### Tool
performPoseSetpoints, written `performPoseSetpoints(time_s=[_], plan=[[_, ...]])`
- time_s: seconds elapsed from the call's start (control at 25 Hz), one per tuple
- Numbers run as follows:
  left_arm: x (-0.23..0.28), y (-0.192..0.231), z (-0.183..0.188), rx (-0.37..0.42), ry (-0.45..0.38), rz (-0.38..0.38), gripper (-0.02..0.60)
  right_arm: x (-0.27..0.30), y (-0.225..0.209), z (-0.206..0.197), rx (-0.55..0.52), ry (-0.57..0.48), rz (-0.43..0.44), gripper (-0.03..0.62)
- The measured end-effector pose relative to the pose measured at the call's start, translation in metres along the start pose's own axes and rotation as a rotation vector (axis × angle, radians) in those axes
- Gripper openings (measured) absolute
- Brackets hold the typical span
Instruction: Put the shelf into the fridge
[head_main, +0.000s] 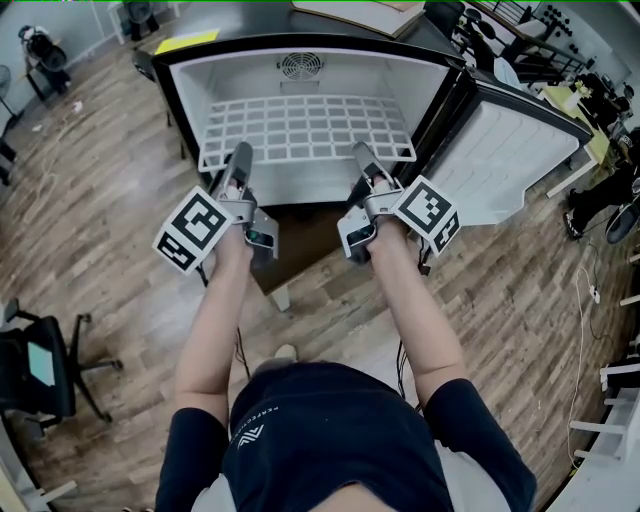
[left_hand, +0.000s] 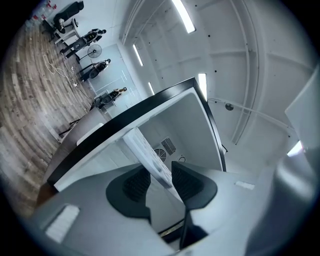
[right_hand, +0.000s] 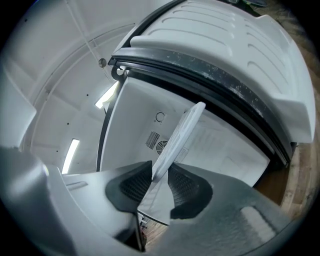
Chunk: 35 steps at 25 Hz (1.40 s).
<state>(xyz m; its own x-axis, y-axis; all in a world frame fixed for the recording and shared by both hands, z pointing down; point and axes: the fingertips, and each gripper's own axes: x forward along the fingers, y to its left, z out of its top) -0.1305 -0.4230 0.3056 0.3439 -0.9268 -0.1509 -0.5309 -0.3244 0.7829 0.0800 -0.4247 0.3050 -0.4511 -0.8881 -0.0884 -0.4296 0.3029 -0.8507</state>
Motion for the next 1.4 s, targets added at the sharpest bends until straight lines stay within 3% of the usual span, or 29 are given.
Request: performPoseSetpoints(time_s=[0.24,0.48,0.64,0.8,0.92,1.16,1.4], plan=[[-0.019,0.0,-0.003,0.037,-0.002,0.005,0.13,-0.029,-0.01,0.003,-0.013,-0.037,-0.037,0.095],[-0.033,-0.002,-0.011,0.323,0.04,0.051,0.117,-0.051,-0.024,0.0,-0.148,-0.048,-0.11,0.078],[-0.037,-0.006,-0.01,0.525,0.052,0.093,0.114,-0.052,-0.016,0.002,-0.375,-0.048,-0.135,0.077],[-0.041,-0.017,-0.01,0.674,0.038,0.1,0.105,-0.049,-0.002,0.007,-0.684,-0.059,-0.165,0.077],[-0.042,-0.028,-0.009,0.776,0.031,0.089,0.074,-0.046,0.004,0.007,-0.833,-0.063,-0.185,0.077],[-0.037,-0.023,-0.013,0.827,0.086,0.102,0.092,-0.038,0.001,0.006,-0.915,-0.045,-0.219,0.08],[-0.036,-0.021,-0.013,0.822,0.083,0.101,0.088,-0.035,-0.002,0.008,-0.944,-0.043,-0.25,0.087]])
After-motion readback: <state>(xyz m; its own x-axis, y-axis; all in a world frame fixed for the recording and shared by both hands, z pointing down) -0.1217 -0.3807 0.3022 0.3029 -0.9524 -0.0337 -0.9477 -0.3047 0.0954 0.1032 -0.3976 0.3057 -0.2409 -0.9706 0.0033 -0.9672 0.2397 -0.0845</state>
